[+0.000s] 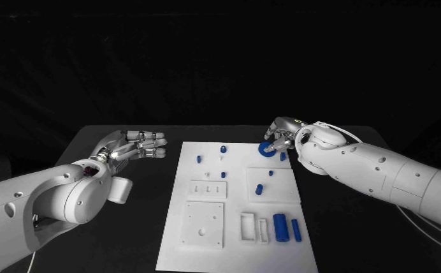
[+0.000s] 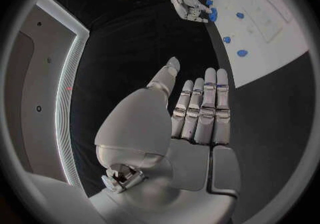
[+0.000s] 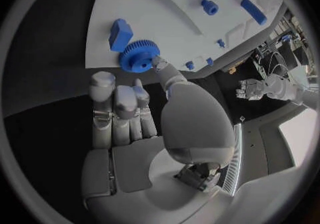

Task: Assemble the parts on the task board

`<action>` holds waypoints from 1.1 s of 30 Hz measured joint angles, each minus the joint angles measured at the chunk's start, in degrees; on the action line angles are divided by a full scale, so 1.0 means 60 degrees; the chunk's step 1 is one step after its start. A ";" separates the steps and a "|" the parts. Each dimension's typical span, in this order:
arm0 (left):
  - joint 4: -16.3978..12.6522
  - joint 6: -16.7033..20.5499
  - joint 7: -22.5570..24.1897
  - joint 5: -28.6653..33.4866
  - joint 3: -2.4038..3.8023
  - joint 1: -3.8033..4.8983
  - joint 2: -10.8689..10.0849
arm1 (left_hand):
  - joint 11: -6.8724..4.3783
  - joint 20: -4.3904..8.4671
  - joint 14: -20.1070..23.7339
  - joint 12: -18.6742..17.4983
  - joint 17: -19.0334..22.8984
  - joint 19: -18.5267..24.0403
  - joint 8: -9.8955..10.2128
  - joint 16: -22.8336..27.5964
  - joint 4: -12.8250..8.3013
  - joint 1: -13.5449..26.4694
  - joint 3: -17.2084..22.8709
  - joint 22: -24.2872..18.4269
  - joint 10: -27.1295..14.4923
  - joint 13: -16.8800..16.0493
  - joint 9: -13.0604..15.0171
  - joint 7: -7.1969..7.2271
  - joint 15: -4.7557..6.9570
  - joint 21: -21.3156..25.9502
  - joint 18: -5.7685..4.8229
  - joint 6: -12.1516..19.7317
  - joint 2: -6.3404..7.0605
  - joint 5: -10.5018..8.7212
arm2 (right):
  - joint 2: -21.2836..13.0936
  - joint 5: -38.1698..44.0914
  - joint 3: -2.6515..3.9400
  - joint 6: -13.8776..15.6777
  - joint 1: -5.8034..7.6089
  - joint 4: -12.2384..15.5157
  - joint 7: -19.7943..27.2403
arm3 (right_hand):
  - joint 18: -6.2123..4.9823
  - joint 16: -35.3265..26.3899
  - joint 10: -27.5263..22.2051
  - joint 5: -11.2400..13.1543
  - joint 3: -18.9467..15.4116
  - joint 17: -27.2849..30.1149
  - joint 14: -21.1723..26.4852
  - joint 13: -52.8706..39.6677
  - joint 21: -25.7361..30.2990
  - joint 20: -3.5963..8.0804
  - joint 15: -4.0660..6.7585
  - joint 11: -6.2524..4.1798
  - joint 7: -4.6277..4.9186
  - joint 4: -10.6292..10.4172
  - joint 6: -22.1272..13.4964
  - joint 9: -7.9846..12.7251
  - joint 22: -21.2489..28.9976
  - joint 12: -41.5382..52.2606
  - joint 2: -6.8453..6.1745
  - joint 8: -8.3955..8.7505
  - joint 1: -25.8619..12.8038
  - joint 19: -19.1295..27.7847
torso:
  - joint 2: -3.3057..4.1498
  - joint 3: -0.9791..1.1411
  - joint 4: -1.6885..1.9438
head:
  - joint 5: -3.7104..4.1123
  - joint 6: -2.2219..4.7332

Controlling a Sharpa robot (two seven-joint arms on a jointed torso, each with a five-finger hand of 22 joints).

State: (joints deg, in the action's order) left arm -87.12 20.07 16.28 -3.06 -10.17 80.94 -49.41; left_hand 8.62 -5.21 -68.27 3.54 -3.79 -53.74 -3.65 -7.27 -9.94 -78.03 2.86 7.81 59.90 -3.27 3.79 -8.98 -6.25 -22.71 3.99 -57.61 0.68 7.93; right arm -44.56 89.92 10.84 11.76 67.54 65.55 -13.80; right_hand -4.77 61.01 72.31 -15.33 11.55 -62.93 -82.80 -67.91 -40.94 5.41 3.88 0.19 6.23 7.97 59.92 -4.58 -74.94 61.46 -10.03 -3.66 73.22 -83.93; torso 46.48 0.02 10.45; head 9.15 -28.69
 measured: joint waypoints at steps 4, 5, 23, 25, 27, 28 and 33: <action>0.0006 -0.0009 0.0000 0.0000 0.0000 0.0000 0.0000 | 0.0000 0.0000 0.0000 0.0000 0.0000 0.0000 0.0000 0.0000 0.0000 0.0000 0.0000 0.0000 0.0000 0.0000 0.0000 0.0000 0.0000 0.0000 0.0000 0.0000 0.0000 0.0000 | 0.0000 0.0004 0.0001 -0.0028 -0.0014 -0.0042 0.0007 | 0.0002 0.0000 0.0048 -0.0073 0.0027 -0.0051 -0.0029 -0.0069 -0.0100 0.0000 0.0029 -0.0048 0.0000 -0.0027 0.0000 0.0000 0.0001 0.0072 0.0000 0.0000 0.0000 0.0000 | -0.0001 0.0006 0.0000 | 0.0011 -0.0020; 0.0008 -0.0011 0.0000 0.0000 0.0000 0.0000 0.0000 | 0.0000 0.0000 0.0000 0.0000 0.0000 0.0000 0.0000 0.0000 0.0000 0.0000 0.0000 0.0000 0.0000 0.0000 0.0000 0.0000 0.0000 0.0000 0.0000 0.0000 0.0000 0.0000 | 0.0000 0.0004 0.0003 -0.0035 -0.0017 -0.0051 0.0010 | 0.0002 0.0000 0.0049 -0.0072 0.0030 -0.0055 -0.0029 -0.0073 -0.0114 0.0000 0.0029 -0.0049 -0.0001 -0.0025 0.0001 0.0001 0.0001 0.0072 0.0000 0.0000 0.0000 0.0000 | -0.0001 0.0006 0.0000 | 0.0017 -0.0028; 0.0038 -0.0040 0.0000 -0.0002 0.0000 -0.0001 -0.0014 | 0.0000 0.0000 0.0000 0.0000 0.0000 0.0000 0.0000 0.0000 0.0000 0.0000 0.0000 0.0001 0.0000 0.0001 0.0000 0.0000 0.0000 0.0000 0.0000 0.0000 0.0000 0.0000 | -0.0032 -0.0019 0.0004 -0.0140 -0.0110 -0.0055 0.0093 | 0.0003 0.0000 0.0049 -0.0333 0.0134 -0.0066 -0.0029 -0.0069 -0.0150 0.0001 0.0029 -0.0049 -0.0050 0.0028 0.0051 0.0004 0.0002 0.0072 0.0000 0.0000 0.0001 0.0000 | -0.0008 -0.0011 -0.0006 | 0.0024 -0.0081; 0.0041 -0.0043 -0.0001 -0.0002 0.0000 -0.0001 -0.0019 | 0.0000 0.0000 0.0000 0.0000 0.0000 0.0000 0.0000 0.0000 0.0000 0.0000 0.0000 0.0002 0.0000 0.0000 0.0000 0.0000 0.0000 0.0000 0.0000 0.0000 0.0000 0.0000 | -0.0037 -0.0026 0.0006 -0.0141 -0.0114 -0.0052 0.0104 | 0.0003 0.0000 0.0049 -0.0350 0.0134 -0.0066 -0.0029 -0.0069 -0.0150 0.0001 0.0029 -0.0049 -0.0051 0.0028 0.0051 0.0004 0.0002 0.0072 0.0000 0.0000 0.0001 0.0000 | -0.0009 -0.0012 -0.0006 | 0.0025 -0.0081; 0.0044 -0.0045 -0.0003 -0.0002 -0.0001 -0.0001 -0.0022 | 0.0000 0.0000 0.0000 0.0000 0.0000 0.0000 0.0000 0.0000 0.0042 0.0000 0.0011 -0.0022 0.0000 0.0001 0.0000 0.0000 0.0000 0.0000 0.0000 0.0000 0.0000 0.0000 | -0.0044 -0.0036 0.0008 -0.0142 -0.0120 -0.0050 0.0115 | 0.0004 0.0000 0.0048 -0.0405 0.0134 -0.0066 -0.0029 -0.0069 -0.0150 0.0001 0.0029 -0.0049 -0.0051 0.0028 0.0051 0.0005 0.0003 0.0071 0.0000 0.0001 0.0001 0.0000 | -0.0009 -0.0012 -0.0006 | 0.0025 -0.0079; 0.0046 -0.0046 -0.0003 -0.0002 -0.0001 -0.0001 -0.0022 | 0.0000 0.0000 0.0000 0.0000 0.0000 0.0000 0.0000 0.0000 0.0056 0.0000 -0.0002 -0.0036 0.0000 0.0001 0.0000 0.0000 0.0000 0.0000 0.0000 0.0000 0.0000 0.0000 | -0.0047 -0.0040 0.0008 -0.0142 -0.0122 -0.0050 0.0120 | 0.0003 0.0000 0.0048 -0.0405 0.0134 -0.0066 -0.0029 -0.0062 -0.0150 0.0001 0.0029 -0.0049 -0.0051 0.0028 0.0052 0.0005 0.0003 0.0053 0.0000 0.0000 0.0001 0.0000 | -0.0009 -0.0011 -0.0006 | 0.0025 -0.0075; 0.0067 -0.0053 -0.0005 -0.0002 -0.0002 -0.0001 -0.0023 | 0.0000 0.0000 0.0000 0.0000 0.0000 0.0000 0.0000 0.0000 0.0057 0.0000 -0.0003 -0.0045 0.0000 0.0001 0.0000 0.0000 0.0000 0.0000 0.0001 0.0000 0.0000 0.0000 | -0.0061 -0.0067 0.0010 -0.0142 -0.0130 -0.0055 0.0141 | 0.0003 -0.0009 0.0047 -0.0526 0.0160 -0.0066 -0.0029 -0.0024 -0.0150 0.0001 0.0029 -0.0048 -0.0052 0.0054 0.0052 0.0019 0.0003 -0.0010 -0.0005 0.0001 -0.0005 0.0000 | -0.0009 -0.0015 -0.0005 | 0.0030 -0.0072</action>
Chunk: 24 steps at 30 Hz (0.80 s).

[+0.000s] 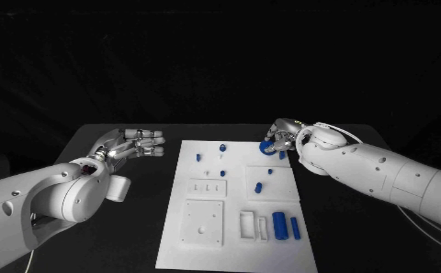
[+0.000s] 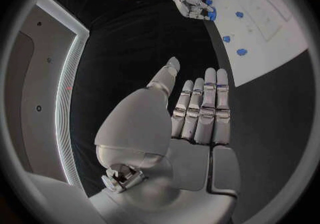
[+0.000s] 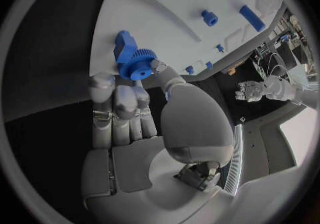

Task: Assemble the parts on the task board

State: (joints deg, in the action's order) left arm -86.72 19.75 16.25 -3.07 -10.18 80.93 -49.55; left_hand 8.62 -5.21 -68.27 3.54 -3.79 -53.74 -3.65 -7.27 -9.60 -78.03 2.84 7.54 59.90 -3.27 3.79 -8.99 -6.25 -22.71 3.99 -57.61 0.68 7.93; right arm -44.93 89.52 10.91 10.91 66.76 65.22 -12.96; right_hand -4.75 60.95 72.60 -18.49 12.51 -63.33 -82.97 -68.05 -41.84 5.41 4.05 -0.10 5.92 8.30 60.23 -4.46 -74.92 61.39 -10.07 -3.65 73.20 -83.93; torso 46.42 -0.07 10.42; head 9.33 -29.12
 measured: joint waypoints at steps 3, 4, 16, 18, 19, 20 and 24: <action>0.0018 -0.0002 -0.0002 0.0000 -0.0003 -0.0001 0.0001 | 0.0002 0.0000 0.0026 0.0000 0.0000 0.0000 0.0000 0.0000 0.0000 0.0000 0.0000 -0.0014 -0.0069 0.0000 0.0000 -0.0034 -0.0026 0.0000 -0.0001 0.0034 0.0000 0.0000 | -0.0011 -0.0014 0.0001 0.0001 -0.0005 -0.0002 0.0011 | 0.0001 -0.0035 -0.0001 -0.0072 0.0000 0.0007 0.0000 0.0046 0.0000 0.0000 0.0000 0.0001 -0.0001 0.0000 0.0002 0.0010 0.0001 -0.0038 -0.0045 0.0000 -0.0045 0.0000 | 0.0000 0.0001 0.0000 | 0.0006 0.0000; 0.0021 -0.0003 -0.0002 0.0000 -0.0003 -0.0002 0.0002 | 0.0002 0.0000 0.0037 0.0000 0.0000 0.0000 0.0000 0.0000 0.0000 0.0000 0.0000 -0.0014 -0.0070 0.0000 0.0000 -0.0034 -0.0037 0.0000 0.0000 0.0034 0.0000 0.0000 | -0.0015 -0.0018 0.0001 0.0002 -0.0006 -0.0002 0.0014 | 0.0000 -0.0056 -0.0001 -0.0096 0.0000 0.0011 0.0000 0.0057 0.0000 0.0000 0.0000 0.0000 -0.0001 0.0000 0.0001 0.0010 0.0001 -0.0074 -0.0045 0.0000 -0.0045 0.0000 | 0.0000 0.0001 0.0000 | 0.0007 0.0000; 0.0060 -0.0009 -0.0007 -0.0001 -0.0009 -0.0003 0.0002 | 0.0002 0.0000 0.0072 0.0000 0.0000 0.0000 0.0000 0.0000 0.0000 0.0000 0.0000 -0.0022 -0.0070 0.0000 0.0000 -0.0034 -0.0002 0.0000 -0.0001 0.0034 0.0000 0.0000 | -0.0106 -0.0106 0.0007 0.0027 -0.0042 0.0041 0.0081 | 0.0007 -0.0129 -0.0037 -0.0470 -0.0252 0.0017 0.0000 0.0138 0.0000 0.0000 0.0000 0.0036 0.0059 0.0092 -0.0229 0.0009 0.0001 -0.0141 -0.0006 0.0000 -0.0083 0.0000 | 0.0000 0.0009 -0.0001 | -0.0002 -0.0005; 0.0062 -0.0009 -0.0007 -0.0001 -0.0010 -0.0003 0.0001 | 0.0001 0.0000 0.0072 0.0000 0.0000 0.0000 0.0000 0.0000 0.0000 0.0000 0.0000 -0.0022 -0.0069 0.0000 0.0000 -0.0034 -0.0002 0.0000 0.0000 0.0034 0.0000 0.0000 | -0.0108 -0.0137 0.0009 0.0032 -0.0044 0.0010 0.0096 | 0.0007 -0.0129 -0.0037 -0.0536 -0.0252 0.0016 0.0000 0.0139 0.0000 0.0000 0.0000 0.0036 0.0059 0.0092 -0.0229 0.0009 0.0001 -0.0141 -0.0006 0.0000 -0.0084 0.0000 | -0.0001 0.0006 -0.0003 | -0.0006 0.0011; 0.0062 -0.0009 -0.0007 -0.0001 -0.0011 -0.0003 0.0001 | 0.0001 0.0000 0.0072 0.0000 0.0000 0.0000 0.0000 0.0000 0.0000 0.0000 0.0000 -0.0033 -0.0069 0.0000 0.0000 -0.0034 -0.0002 0.0000 -0.0001 0.0034 0.0000 0.0000 | -0.0113 -0.0154 0.0010 0.0035 -0.0046 -0.0004 0.0103 | 0.0008 -0.0129 -0.0037 -0.0543 -0.0252 0.0017 0.0000 0.0140 0.0000 0.0000 0.0000 0.0036 0.0058 0.0092 -0.0229 0.0009 0.0002 -0.0141 -0.0006 0.0000 -0.0084 0.0000 | -0.0004 0.0004 -0.0005 | 0.0004 0.0016; 0.0063 -0.0009 -0.0007 -0.0001 -0.0011 -0.0003 0.0001 | 0.0001 0.0000 0.0072 0.0000 0.0000 0.0000 0.0000 0.0000 0.0000 0.0000 0.0000 -0.0039 -0.0069 0.0000 0.0000 -0.0034 -0.0002 0.0000 -0.0001 0.0034 0.0000 0.0000 | -0.0125 -0.0178 0.0010 0.0036 -0.0049 -0.0016 0.0113 | 0.0008 -0.0129 -0.0037 -0.0544 -0.0268 0.0016 0.0000 0.0141 0.0000 0.0000 0.0000 0.0036 0.0058 0.0108 -0.0229 0.0008 0.0001 -0.0141 -0.0005 0.0000 -0.0084 0.0000 | -0.0006 0.0003 -0.0005 | 0.0014 0.0022; 0.0063 -0.0010 -0.0008 -0.0001 -0.0011 -0.0003 -0.0002 | 0.0001 0.0000 0.0072 0.0000 0.0000 0.0000 0.0000 0.0000 0.0000 0.0000 0.0000 -0.0039 -0.0069 -0.0008 0.0000 -0.0034 -0.0002 0.0000 -0.0001 0.0034 0.0000 0.0000 | -0.0156 -0.0245 0.0013 0.0039 -0.0061 -0.0022 0.0143 | 0.0008 -0.0129 -0.0038 -0.0582 -0.0308 0.0016 0.0000 0.0151 0.0000 0.0000 0.0000 0.0036 0.0058 0.0115 -0.0228 0.0008 0.0002 -0.0151 -0.0006 0.0000 -0.0084 0.0000 | -0.0009 0.0001 -0.0008 | 0.0012 0.0033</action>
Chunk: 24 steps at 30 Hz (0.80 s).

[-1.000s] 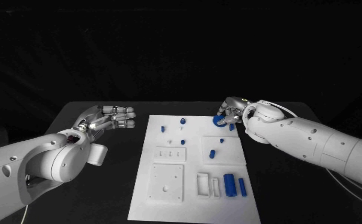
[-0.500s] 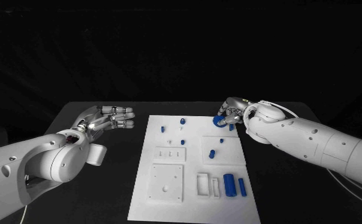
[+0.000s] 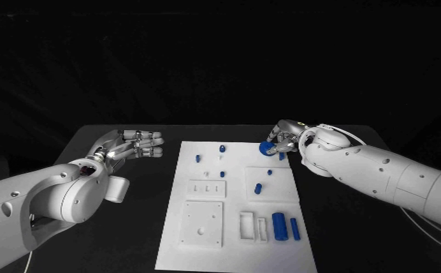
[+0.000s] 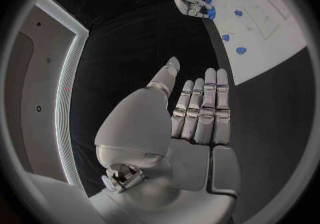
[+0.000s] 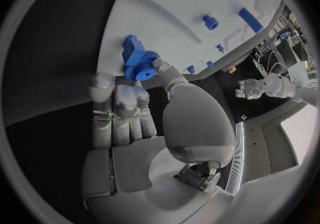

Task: Assemble the parts on the task board

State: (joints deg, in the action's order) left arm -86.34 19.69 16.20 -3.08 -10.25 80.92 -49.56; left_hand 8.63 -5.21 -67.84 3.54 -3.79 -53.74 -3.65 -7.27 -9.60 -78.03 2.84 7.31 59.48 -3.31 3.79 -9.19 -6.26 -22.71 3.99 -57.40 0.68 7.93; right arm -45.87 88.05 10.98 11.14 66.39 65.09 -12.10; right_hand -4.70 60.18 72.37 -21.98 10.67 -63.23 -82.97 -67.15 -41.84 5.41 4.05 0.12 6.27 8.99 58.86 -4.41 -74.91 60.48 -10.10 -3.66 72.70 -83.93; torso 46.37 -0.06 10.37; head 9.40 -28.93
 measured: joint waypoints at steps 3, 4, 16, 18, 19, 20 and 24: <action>0.0000 0.0000 -0.0001 0.0000 -0.0001 0.0000 -0.0003 | 0.0000 0.0000 0.0000 0.0000 0.0000 0.0000 0.0000 0.0000 0.0000 0.0000 0.0000 0.0000 0.0000 0.0000 0.0000 0.0000 0.0000 0.0000 0.0000 0.0000 0.0000 0.0000 | -0.0009 -0.0041 0.0003 0.0000 -0.0011 0.0011 0.0018 | 0.0000 0.0000 0.0000 -0.0036 -0.0011 0.0000 0.0000 0.0000 0.0000 0.0000 0.0000 0.0000 0.0000 -0.0011 0.0001 0.0000 0.0000 -0.0026 0.0000 0.0000 0.0000 0.0000 | 0.0001 0.0001 -0.0002 | -0.0002 0.0013; 0.0000 0.0000 -0.0001 0.0000 -0.0001 0.0000 -0.0004 | 0.0000 0.0000 0.0000 0.0000 0.0000 0.0000 0.0000 0.0000 0.0000 0.0000 0.0000 0.0000 0.0000 0.0000 0.0000 0.0000 0.0000 0.0000 0.0000 0.0000 0.0000 0.0000 | -0.0010 -0.0052 0.0003 0.0000 -0.0014 0.0012 0.0022 | 0.0001 0.0000 0.0000 -0.0049 -0.0011 0.0000 0.0000 0.0002 0.0000 0.0000 0.0000 0.0000 -0.0001 -0.0011 0.0001 0.0000 0.0000 -0.0026 0.0000 0.0000 0.0000 0.0000 | 0.0001 0.0001 -0.0002 | 0.0001 0.0016; 0.0000 0.0000 -0.0002 -0.0001 -0.0004 0.0000 -0.0019 | 0.0000 0.0000 0.0000 0.0000 0.0000 0.0000 0.0000 0.0000 0.0000 0.0000 0.0000 0.0001 0.0000 0.0002 0.0000 0.0000 0.0000 0.0000 0.0000 0.0000 0.0000 0.0000 | 0.0006 -0.0159 0.0013 0.0006 -0.0027 -0.0019 0.0078 | 0.0004 0.0000 -0.0001 -0.0064 0.0304 -0.0035 0.0000 0.0006 0.0000 0.0000 0.0000 0.0000 -0.0043 0.0163 0.0082 0.0001 0.0001 -0.0026 0.0078 0.0001 -0.0078 0.0000 | 0.0005 0.0001 0.0013 | 0.0036 0.0012; -0.0001 0.0000 -0.0002 -0.0001 -0.0004 0.0000 -0.0019 | 0.0000 0.0000 0.0000 0.0000 0.0000 0.0000 0.0000 0.0000 0.0000 0.0000 0.0000 0.0001 0.0000 0.0002 0.0000 0.0000 0.0000 0.0000 0.0000 0.0000 0.0000 0.0000 | 0.0031 -0.0161 0.0015 0.0020 -0.0028 -0.0034 0.0078 | 0.0043 0.0000 0.0000 0.0079 0.0478 -0.0059 0.0000 -0.0014 0.0000 0.0000 0.0001 0.0000 -0.0058 0.0184 0.0224 0.0006 0.0001 -0.0027 0.0078 0.0002 -0.0078 0.0000 | 0.0007 0.0002 0.0013 | 0.0037 0.0007; -0.0002 0.0000 -0.0002 -0.0001 -0.0004 0.0000 -0.0019 | 0.0000 0.0000 0.0000 0.0000 0.0000 0.0000 0.0000 0.0000 0.0000 0.0000 0.0000 0.0001 0.0000 0.0002 0.0000 0.0000 0.0000 0.0000 0.0000 0.0000 0.0000 0.0000 | 0.0045 -0.0161 0.0017 0.0029 -0.0029 -0.0040 0.0078 | 0.0045 0.0000 0.0000 0.0159 0.0574 -0.0064 -0.0012 -0.0024 -0.0038 0.0000 0.0013 0.0000 -0.0065 0.0212 0.0287 0.0008 0.0001 -0.0027 0.0078 0.0002 -0.0078 -0.0001 | 0.0008 0.0002 0.0013 | 0.0039 0.0002; -0.0003 0.0000 -0.0002 -0.0001 -0.0004 0.0000 -0.0018 | -0.0001 0.0000 0.0000 0.0000 0.0000 0.0000 0.0000 0.0000 0.0000 0.0000 0.0000 0.0001 0.0000 0.0002 0.0000 0.0000 0.0000 0.0000 0.0000 0.0000 0.0000 0.0000 | 0.0065 -0.0155 0.0020 0.0044 -0.0030 -0.0048 0.0078 | 0.0047 0.0000 0.0000 0.0226 0.0659 -0.0064 -0.0029 -0.0032 -0.0054 0.0000 0.0029 -0.0001 -0.0076 0.0231 0.0335 0.0013 0.0001 -0.0016 0.0078 0.0003 -0.0078 -0.0001 | 0.0009 0.0002 0.0013 | 0.0042 0.0000; -0.0006 0.0000 -0.0002 -0.0001 -0.0004 -0.0001 -0.0017 | -0.0001 0.0000 0.0000 0.0000 0.0000 0.0000 0.0000 0.0000 0.0000 0.0000 0.0000 0.0001 0.0000 0.0002 0.0000 0.0000 0.0000 0.0000 0.0000 0.0000 0.0000 0.0000 | 0.0129 -0.0064 0.0034 0.0129 -0.0054 -0.0073 0.0068 | 0.0050 0.0001 0.0057 0.0616 0.1174 -0.0107 -0.0042 -0.0081 -0.0146 0.0000 0.0039 -0.0057 -0.0132 0.0298 0.0617 0.0025 0.0001 0.0076 0.0089 0.0056 -0.0148 -0.0001 | 0.0012 0.0007 0.0017 | 0.0047 -0.0012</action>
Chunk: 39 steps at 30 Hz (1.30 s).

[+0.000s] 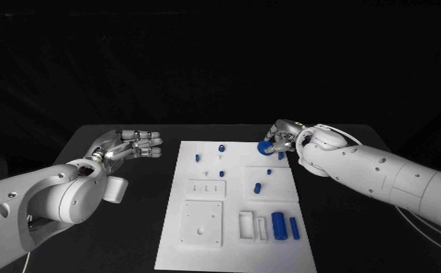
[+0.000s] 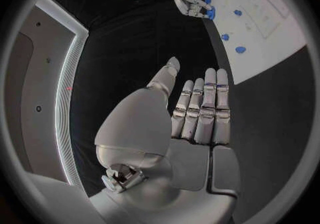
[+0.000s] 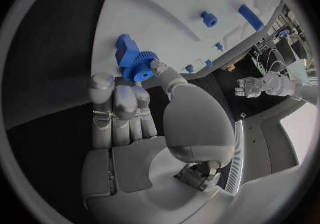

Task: Assemble the parts on the task board

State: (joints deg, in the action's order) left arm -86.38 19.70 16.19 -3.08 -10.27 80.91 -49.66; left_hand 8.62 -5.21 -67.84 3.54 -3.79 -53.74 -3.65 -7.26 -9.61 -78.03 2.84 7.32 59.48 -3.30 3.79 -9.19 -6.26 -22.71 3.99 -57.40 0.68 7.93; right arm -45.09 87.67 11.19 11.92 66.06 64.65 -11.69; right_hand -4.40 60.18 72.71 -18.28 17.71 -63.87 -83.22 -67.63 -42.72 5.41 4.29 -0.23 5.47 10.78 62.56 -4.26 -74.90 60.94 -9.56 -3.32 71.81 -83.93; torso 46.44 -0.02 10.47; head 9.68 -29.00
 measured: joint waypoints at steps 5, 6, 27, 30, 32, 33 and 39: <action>0.0000 0.0000 0.0000 0.0000 0.0000 0.0000 -0.0001 | 0.0000 0.0000 0.0000 0.0000 0.0000 0.0000 0.0000 0.0000 0.0000 0.0000 0.0000 0.0001 0.0000 0.0000 0.0000 0.0000 0.0000 0.0000 0.0000 0.0000 0.0000 0.0000 | 0.0064 0.0242 0.0012 0.0196 -0.0040 -0.0022 -0.0036 | 0.0004 0.0045 0.0068 0.0238 0.0530 -0.0026 -0.0037 -0.0072 -0.0133 0.0000 0.0033 -0.0065 -0.0100 0.0000 0.0333 0.0007 0.0000 0.0056 -0.0079 0.0020 -0.0094 0.0000 | 0.0000 0.0001 0.0003 | -0.0005 -0.0013; 0.0000 0.0000 0.0000 0.0000 0.0000 0.0000 -0.0001 | 0.0000 0.0000 0.0000 0.0000 0.0000 0.0000 0.0000 0.0000 0.0000 0.0000 0.0000 0.0000 0.0000 0.0001 0.0000 0.0000 0.0000 0.0000 -0.0001 0.0000 0.0000 0.0000 | 0.0074 0.0299 0.0013 0.0244 -0.0046 -0.0021 -0.0048 | 0.0004 0.0045 0.0069 0.0276 0.0631 -0.0026 -0.0036 -0.0087 -0.0162 0.0000 0.0032 -0.0066 -0.0109 -0.0003 0.0427 0.0007 0.0000 0.0059 -0.0081 0.0019 -0.0143 0.0000 | -0.0001 0.0001 0.0004 | -0.0006 -0.0017; 0.0013 0.0004 -0.0001 -0.0001 -0.0001 0.0000 -0.0001 | 0.0000 0.0000 -0.0001 0.0000 0.0000 0.0000 0.0000 0.0000 0.0027 0.0000 0.0027 -0.0047 0.0000 0.0002 0.0000 0.0000 0.0000 -0.0039 -0.0001 0.0000 0.0000 0.0000 | -0.0002 0.1346 0.0020 0.0944 -0.0184 0.0762 -0.0693 | 0.0003 0.0045 0.0190 0.0048 0.1261 -0.0035 -0.0068 -0.0218 -0.0520 0.0070 0.0064 -0.0152 -0.0188 -0.0200 0.0612 0.0002 -0.0008 0.0121 -0.0122 -0.0027 -0.0204 0.0000 | -0.0016 -0.0025 -0.0009 | -0.0102 -0.0015; 0.0013 0.0005 -0.0001 -0.0001 -0.0001 0.0000 0.0002 | 0.0000 0.0000 0.0000 0.0000 0.0000 0.0000 0.0000 0.0000 0.0027 0.0000 0.0026 -0.0047 0.0000 0.0002 0.0000 0.0000 0.0000 -0.0039 0.0000 0.0000 0.0000 0.0000 | -0.0047 0.1400 0.0091 0.1045 -0.0175 0.1106 -0.0828 | 0.0003 0.0045 0.0222 0.0045 0.1265 -0.0035 -0.0068 -0.0218 -0.0578 0.0070 0.0065 -0.0182 -0.0190 -0.0204 0.0645 0.0002 -0.0007 0.0121 -0.0133 -0.0027 -0.0214 0.0000 | -0.0016 -0.0029 -0.0009 | -0.0133 -0.0022; 0.0013 0.0006 -0.0001 -0.0001 -0.0001 0.0000 0.0008 | 0.0000 0.0000 0.0000 0.0000 0.0000 0.0000 0.0000 0.0000 0.0027 0.0000 0.0026 -0.0047 0.0000 0.0002 0.0000 0.0000 0.0000 -0.0039 0.0000 0.0000 0.0000 0.0000 | -0.0048 0.1434 0.0114 0.1113 -0.0171 0.1355 -0.0921 | 0.0003 0.0045 0.0238 0.0045 0.1265 -0.0034 -0.0068 -0.0229 -0.0578 0.0070 0.0065 -0.0168 -0.0191 -0.0203 0.0670 0.0002 -0.0007 0.0121 -0.0134 -0.0026 -0.0214 0.0000 | -0.0016 -0.0028 -0.0015 | -0.0160 -0.0024; 0.0013 0.0007 -0.0001 -0.0001 -0.0001 0.0000 0.0011 | 0.0000 0.0000 0.0000 0.0000 0.0000 0.0000 0.0000 0.0000 0.0027 0.0000 0.0027 -0.0049 0.0000 0.0002 0.0000 0.0000 0.0000 -0.0039 0.0000 0.0000 0.0000 0.0000 | -0.0039 0.1449 0.0119 0.1140 -0.0170 0.1453 -0.0958 | 0.0003 0.0045 0.0238 0.0045 0.1265 -0.0034 -0.0068 -0.0230 -0.0578 0.0070 0.0064 -0.0168 -0.0191 -0.0204 0.0671 0.0002 -0.0007 0.0121 -0.0159 -0.0026 -0.0189 0.0000 | -0.0016 -0.0027 -0.0016 | -0.0168 -0.0024; 0.0002 0.0008 -0.0001 -0.0001 -0.0001 0.0000 0.0022 | 0.0000 0.0000 0.0000 0.0000 0.0000 0.0000 0.0000 0.0000 0.0027 0.0000 0.0027 -0.0057 0.0000 0.0002 0.0000 0.0000 0.0000 -0.0038 0.0000 0.0000 0.0000 0.0000 | 0.0114 0.1563 0.0138 0.1311 -0.0170 0.1978 -0.1177 | 0.0002 0.0045 0.0239 0.0045 0.1327 -0.0020 -0.0068 -0.0229 -0.0612 0.0069 0.0064 -0.0168 -0.0191 -0.0270 0.0671 0.0003 -0.0006 0.0121 -0.0197 -0.0023 -0.0176 0.0000 | -0.0016 -0.0027 -0.0004 | -0.0211 -0.0036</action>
State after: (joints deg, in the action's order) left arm -86.36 19.74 16.19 -3.09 -10.28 80.92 -49.53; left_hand 8.62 -5.21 -67.84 3.54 -3.79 -53.74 -3.65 -7.26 -9.45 -78.03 3.00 6.98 59.49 -3.29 3.79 -9.19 -6.26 -22.94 3.99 -57.40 0.68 7.93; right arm -44.41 97.04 12.01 19.78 65.04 76.52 -18.75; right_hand -4.38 60.45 74.15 -18.01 25.68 -63.99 -83.63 -69.01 -46.39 5.83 4.67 -1.23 4.33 9.15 66.59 -4.24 -74.94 61.66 -10.75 -3.46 70.75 -83.93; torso 46.35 -0.18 10.45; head 8.41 -29.21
